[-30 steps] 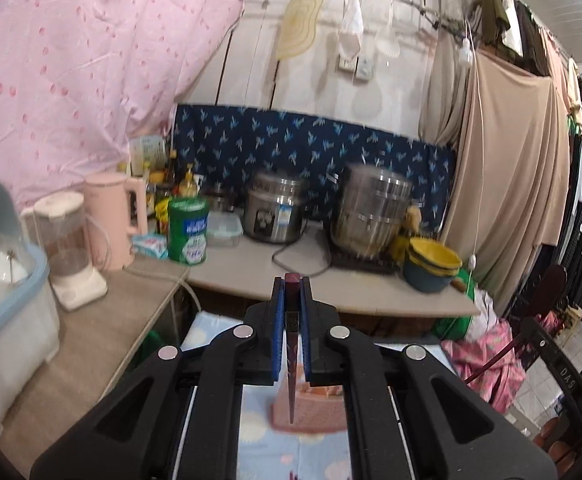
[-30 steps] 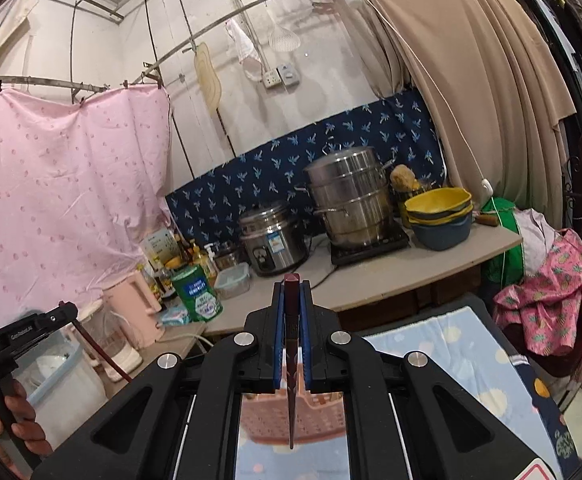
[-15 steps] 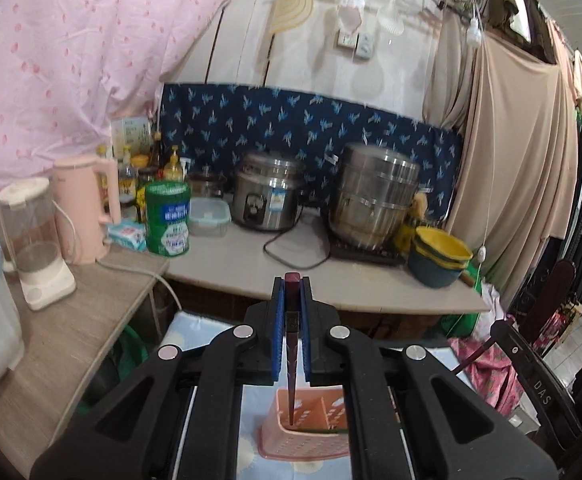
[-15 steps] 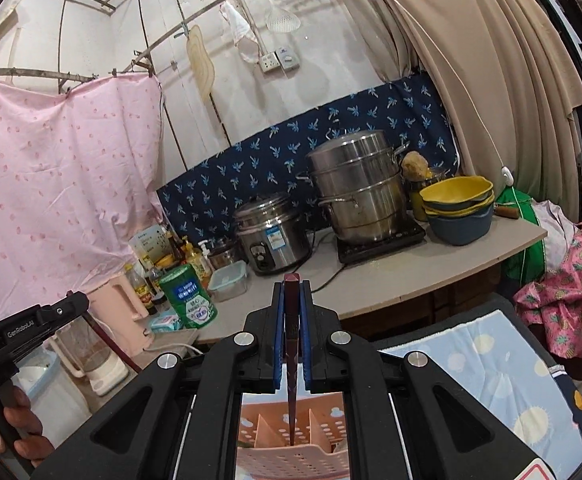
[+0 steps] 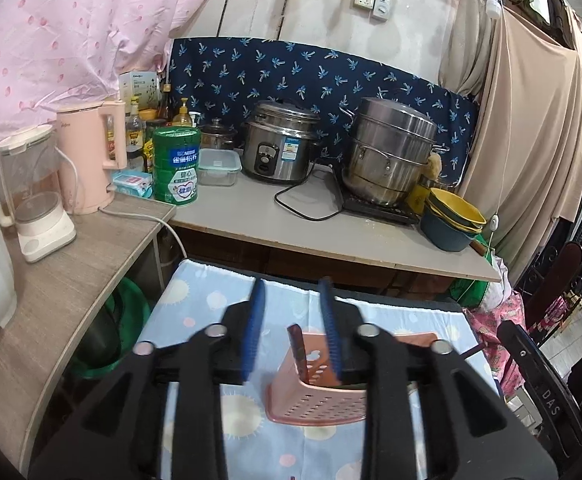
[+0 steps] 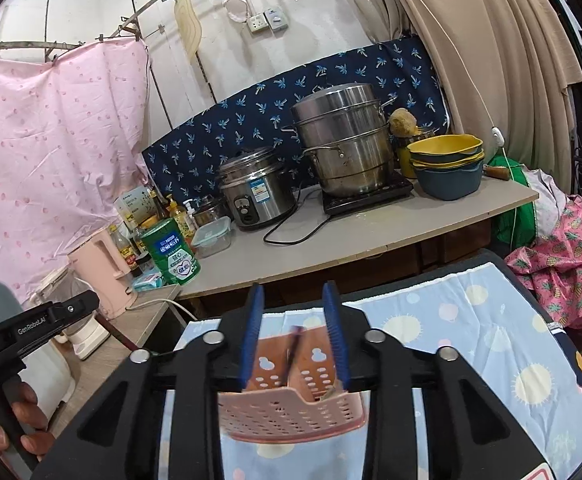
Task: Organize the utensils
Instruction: 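Lift both dark red chopsticks and release them into the pink basket with both tools, then move both open tools back down over the remaining chopsticks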
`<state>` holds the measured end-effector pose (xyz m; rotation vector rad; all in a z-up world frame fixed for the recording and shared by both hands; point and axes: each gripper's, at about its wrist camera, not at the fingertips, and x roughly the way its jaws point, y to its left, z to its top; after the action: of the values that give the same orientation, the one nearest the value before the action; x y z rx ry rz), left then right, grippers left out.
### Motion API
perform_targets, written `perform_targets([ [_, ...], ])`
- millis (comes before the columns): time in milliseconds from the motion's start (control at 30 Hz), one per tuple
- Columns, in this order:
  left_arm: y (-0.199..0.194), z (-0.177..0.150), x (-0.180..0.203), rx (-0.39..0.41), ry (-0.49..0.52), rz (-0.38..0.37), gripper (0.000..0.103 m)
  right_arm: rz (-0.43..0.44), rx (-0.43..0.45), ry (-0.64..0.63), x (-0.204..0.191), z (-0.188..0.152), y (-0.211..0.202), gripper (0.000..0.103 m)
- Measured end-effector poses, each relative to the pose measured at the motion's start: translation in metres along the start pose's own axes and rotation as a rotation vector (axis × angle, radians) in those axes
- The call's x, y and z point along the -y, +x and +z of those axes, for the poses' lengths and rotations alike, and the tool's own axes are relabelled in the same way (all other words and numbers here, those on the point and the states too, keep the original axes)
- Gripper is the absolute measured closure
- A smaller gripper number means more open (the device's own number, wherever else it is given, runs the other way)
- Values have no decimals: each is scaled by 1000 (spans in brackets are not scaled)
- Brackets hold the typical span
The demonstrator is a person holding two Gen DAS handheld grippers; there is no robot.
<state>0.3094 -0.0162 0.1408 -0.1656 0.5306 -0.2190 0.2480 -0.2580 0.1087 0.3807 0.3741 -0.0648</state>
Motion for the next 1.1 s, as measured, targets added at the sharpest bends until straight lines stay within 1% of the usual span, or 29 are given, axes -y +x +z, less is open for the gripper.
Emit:
perform_targets([
  [200, -23, -11, -6, -9, -12, 2, 67, 14, -11, 25, 6, -10, -29, 67],
  [333, -42, -29, -9, -25, -3, 11, 55, 28, -48, 30, 10, -29, -52, 67],
  [400, -51, -44, -11, -49, 2, 13, 55, 32, -79, 28, 13, -43, -64, 67],
  [567, -63, -94, -17, -142, 22, 29, 55, 23, -196, 33, 25, -97, -94, 67],
  [700, -69, -143, -25, -243, 19, 37, 55, 5, -288, 15, 32, -138, -114, 67],
  [767, -72, -167, -29, -294, 17, 41, 55, -14, -328, -12, 34, -159, -125, 67],
  [933, -82, -217, -33, -386, 30, 53, 55, -40, -433, -68, 37, -212, -147, 67],
  [1000, -87, -237, -35, -421, 36, 54, 55, -49, -470, -88, 38, -230, -153, 67],
  [1100, -96, -262, -35, -470, 32, 46, 55, -58, -506, -106, 39, -247, -159, 67],
])
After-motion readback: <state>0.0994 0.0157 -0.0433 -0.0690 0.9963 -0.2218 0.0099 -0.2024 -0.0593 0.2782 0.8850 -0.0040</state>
